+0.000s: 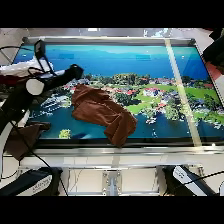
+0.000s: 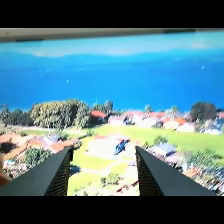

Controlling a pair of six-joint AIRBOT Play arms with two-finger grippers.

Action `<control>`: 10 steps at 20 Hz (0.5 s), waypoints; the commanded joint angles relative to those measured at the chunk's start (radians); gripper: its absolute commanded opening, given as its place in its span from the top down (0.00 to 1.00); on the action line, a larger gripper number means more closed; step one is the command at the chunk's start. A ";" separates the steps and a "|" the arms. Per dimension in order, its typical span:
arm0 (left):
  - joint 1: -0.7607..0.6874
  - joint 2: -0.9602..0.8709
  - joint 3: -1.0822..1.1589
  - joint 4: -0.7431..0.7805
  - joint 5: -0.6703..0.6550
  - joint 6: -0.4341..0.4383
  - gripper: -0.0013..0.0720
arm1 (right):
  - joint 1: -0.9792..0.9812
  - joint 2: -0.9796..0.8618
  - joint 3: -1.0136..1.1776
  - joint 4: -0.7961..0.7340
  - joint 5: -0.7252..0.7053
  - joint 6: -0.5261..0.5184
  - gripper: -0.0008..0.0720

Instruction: Fold the shirts.

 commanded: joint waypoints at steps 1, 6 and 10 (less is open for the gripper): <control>0.179 -0.082 -0.050 0.039 -0.149 -0.038 0.15 | 0.006 -0.018 -0.266 0.141 0.037 0.009 0.37; 0.112 -0.235 -0.047 -0.257 -0.100 0.264 0.15 | 0.233 -0.018 -0.800 0.146 -0.117 -0.027 0.37; -0.003 -0.344 -0.019 -0.441 -0.112 0.344 0.19 | 0.447 -0.031 -0.967 0.024 -0.383 -0.023 0.37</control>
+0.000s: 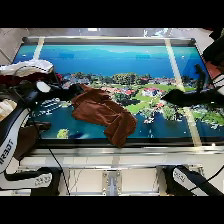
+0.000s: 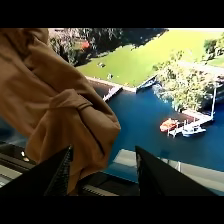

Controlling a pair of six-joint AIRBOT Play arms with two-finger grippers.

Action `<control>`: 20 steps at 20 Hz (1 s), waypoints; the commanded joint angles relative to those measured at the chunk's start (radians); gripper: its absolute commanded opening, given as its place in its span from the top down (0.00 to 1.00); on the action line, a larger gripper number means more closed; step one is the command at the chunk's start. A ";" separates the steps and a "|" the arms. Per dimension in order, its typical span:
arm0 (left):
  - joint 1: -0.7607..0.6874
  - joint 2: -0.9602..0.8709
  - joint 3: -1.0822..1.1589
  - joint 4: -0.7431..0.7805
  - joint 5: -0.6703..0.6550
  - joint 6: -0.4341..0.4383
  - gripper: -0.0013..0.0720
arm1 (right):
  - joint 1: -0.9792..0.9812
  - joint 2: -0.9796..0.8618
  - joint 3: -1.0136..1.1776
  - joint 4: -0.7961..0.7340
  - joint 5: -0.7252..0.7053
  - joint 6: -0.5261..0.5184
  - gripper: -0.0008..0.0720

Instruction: Fold the shirts.

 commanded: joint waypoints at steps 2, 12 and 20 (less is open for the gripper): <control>-0.113 -0.105 0.028 -0.145 0.001 0.035 0.30 | 0.183 -0.017 -0.130 -0.071 -0.204 -0.006 0.37; -0.161 -0.176 0.351 0.500 -0.237 0.151 0.30 | 0.216 -0.017 -0.119 -0.222 -0.153 -0.087 0.37; -0.211 -0.468 0.648 0.518 -0.702 -0.061 0.29 | 0.216 -0.017 -0.119 -0.228 -0.177 -0.087 0.37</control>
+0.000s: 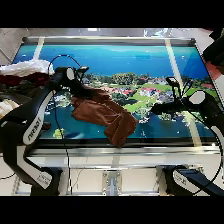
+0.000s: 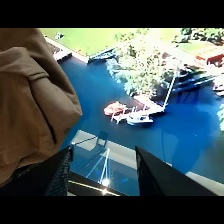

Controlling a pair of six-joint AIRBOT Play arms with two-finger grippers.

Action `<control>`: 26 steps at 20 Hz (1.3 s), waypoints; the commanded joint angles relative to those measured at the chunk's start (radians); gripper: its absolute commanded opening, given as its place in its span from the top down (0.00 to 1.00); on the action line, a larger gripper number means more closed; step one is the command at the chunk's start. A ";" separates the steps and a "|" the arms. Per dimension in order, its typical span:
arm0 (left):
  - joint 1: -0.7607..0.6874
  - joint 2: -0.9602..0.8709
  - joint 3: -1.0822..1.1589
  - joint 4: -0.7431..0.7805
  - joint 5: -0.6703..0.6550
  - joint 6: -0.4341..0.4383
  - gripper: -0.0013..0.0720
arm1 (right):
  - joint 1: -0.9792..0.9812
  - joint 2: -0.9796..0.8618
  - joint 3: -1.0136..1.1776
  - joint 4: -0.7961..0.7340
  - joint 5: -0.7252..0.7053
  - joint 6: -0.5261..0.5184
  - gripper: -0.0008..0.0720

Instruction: Fold the shirts.

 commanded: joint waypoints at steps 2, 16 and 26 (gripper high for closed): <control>-0.040 -0.115 0.145 0.032 -0.126 -0.082 0.29 | 0.001 -0.001 0.000 -0.006 -0.003 -0.002 0.37; -0.035 -0.204 0.164 -0.057 -0.009 -0.483 0.29 | 0.001 -0.001 0.000 -0.006 -0.005 -0.026 0.37; -0.031 -0.176 0.164 -0.201 0.131 -0.431 0.96 | 0.008 -0.002 -0.004 0.034 0.025 -0.026 0.37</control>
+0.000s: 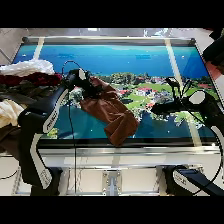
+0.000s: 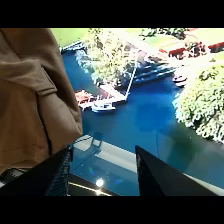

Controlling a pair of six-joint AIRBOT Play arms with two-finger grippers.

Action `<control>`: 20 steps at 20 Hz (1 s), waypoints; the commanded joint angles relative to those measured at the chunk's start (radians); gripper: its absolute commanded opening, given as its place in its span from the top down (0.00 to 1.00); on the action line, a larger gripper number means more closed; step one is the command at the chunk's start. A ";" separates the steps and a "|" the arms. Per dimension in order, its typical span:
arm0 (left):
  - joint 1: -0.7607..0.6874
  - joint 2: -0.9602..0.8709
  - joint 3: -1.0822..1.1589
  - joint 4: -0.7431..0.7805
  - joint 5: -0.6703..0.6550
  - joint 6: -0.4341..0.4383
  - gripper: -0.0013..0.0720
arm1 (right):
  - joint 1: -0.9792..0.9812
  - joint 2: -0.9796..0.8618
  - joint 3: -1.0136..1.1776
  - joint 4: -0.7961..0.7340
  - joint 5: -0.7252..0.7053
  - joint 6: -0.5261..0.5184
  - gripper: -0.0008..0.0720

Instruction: Fold the shirts.

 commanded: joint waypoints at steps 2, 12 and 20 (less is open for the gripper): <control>0.008 0.053 0.001 -0.017 0.020 0.049 0.96 | 0.071 -0.013 -0.031 0.069 0.015 -0.074 0.37; 0.014 0.089 0.001 -0.017 -0.014 0.099 0.96 | 0.303 -0.362 0.001 0.227 -0.308 -0.151 0.37; 0.045 0.192 0.001 -0.017 -0.029 0.184 0.96 | 0.280 -0.311 0.190 0.141 -0.096 -0.141 0.97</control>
